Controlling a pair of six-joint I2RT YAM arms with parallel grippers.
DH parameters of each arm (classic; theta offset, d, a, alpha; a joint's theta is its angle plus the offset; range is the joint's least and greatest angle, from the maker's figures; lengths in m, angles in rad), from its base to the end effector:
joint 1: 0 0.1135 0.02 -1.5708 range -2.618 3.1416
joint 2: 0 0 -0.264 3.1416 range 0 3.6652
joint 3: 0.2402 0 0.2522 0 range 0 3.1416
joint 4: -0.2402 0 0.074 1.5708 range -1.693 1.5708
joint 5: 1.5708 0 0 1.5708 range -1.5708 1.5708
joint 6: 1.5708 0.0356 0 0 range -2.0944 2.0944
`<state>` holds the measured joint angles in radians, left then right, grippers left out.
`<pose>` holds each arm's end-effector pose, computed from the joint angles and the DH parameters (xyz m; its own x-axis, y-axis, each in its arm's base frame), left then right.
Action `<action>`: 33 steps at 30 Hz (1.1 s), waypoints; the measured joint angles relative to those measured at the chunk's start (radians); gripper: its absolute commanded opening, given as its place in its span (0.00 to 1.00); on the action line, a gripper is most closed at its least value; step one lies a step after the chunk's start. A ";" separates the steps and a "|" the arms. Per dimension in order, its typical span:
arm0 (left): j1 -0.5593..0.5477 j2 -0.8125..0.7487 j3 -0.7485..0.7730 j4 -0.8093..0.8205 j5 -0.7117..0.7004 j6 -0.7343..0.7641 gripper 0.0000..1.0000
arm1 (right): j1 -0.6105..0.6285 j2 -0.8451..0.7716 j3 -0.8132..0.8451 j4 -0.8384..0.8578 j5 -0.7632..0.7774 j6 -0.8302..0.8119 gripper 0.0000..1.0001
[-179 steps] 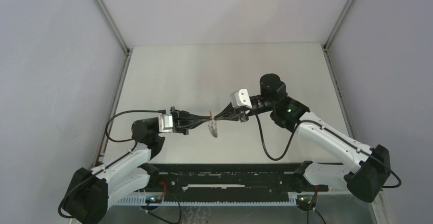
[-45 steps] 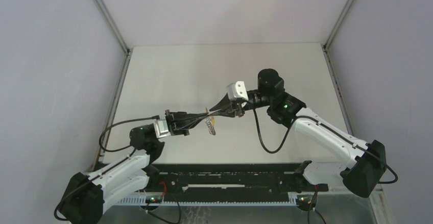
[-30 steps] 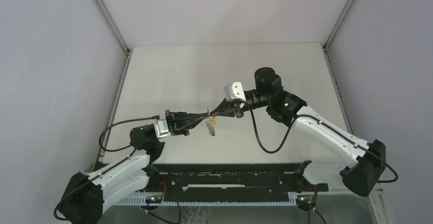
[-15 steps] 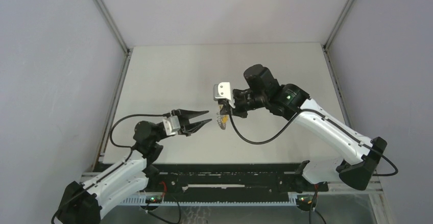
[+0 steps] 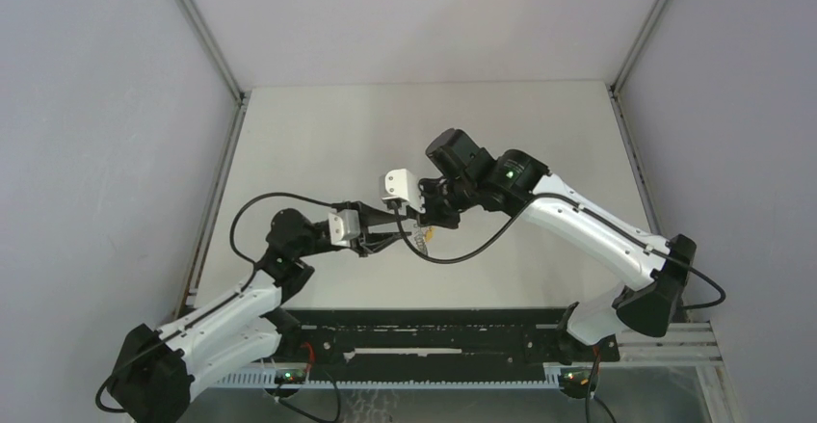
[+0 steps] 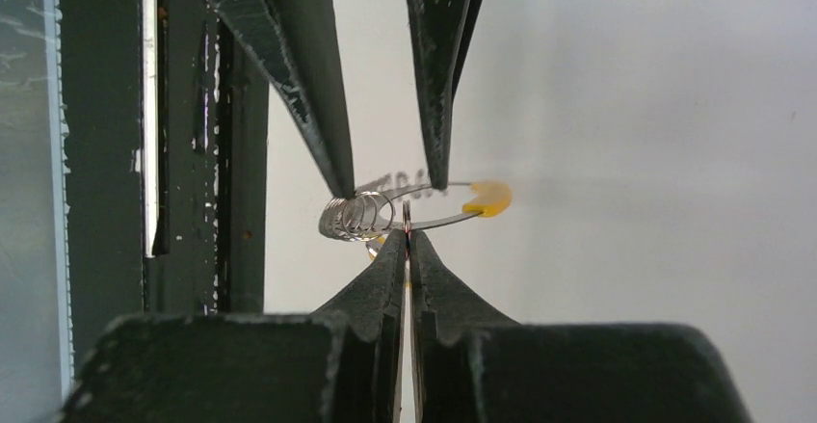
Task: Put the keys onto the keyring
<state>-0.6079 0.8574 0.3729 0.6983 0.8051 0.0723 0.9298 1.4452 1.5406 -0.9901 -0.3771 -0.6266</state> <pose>0.1400 -0.1287 0.2731 0.2441 -0.1088 -0.9636 0.9590 0.1748 0.2232 0.1642 0.2419 0.3749 0.1399 -0.7241 -0.6753 -0.9888 -0.0658 -0.1343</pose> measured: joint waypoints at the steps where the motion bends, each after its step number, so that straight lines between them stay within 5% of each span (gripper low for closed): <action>1: -0.002 0.003 0.004 -0.010 0.008 0.003 0.38 | 0.002 0.010 0.006 -0.008 0.006 -0.003 0.00; 16: -0.010 0.052 0.024 -0.075 0.000 0.043 0.35 | 0.028 0.023 0.012 -0.023 0.028 -0.027 0.00; 33: -0.015 0.080 0.024 -0.028 0.019 0.024 0.17 | 0.048 0.021 0.012 -0.003 0.034 -0.033 0.00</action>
<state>-0.6228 0.9379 0.3969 0.6701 0.8238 0.0963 0.9775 1.4662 1.5528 -0.9928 -0.3428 -0.6598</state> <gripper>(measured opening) 0.240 0.003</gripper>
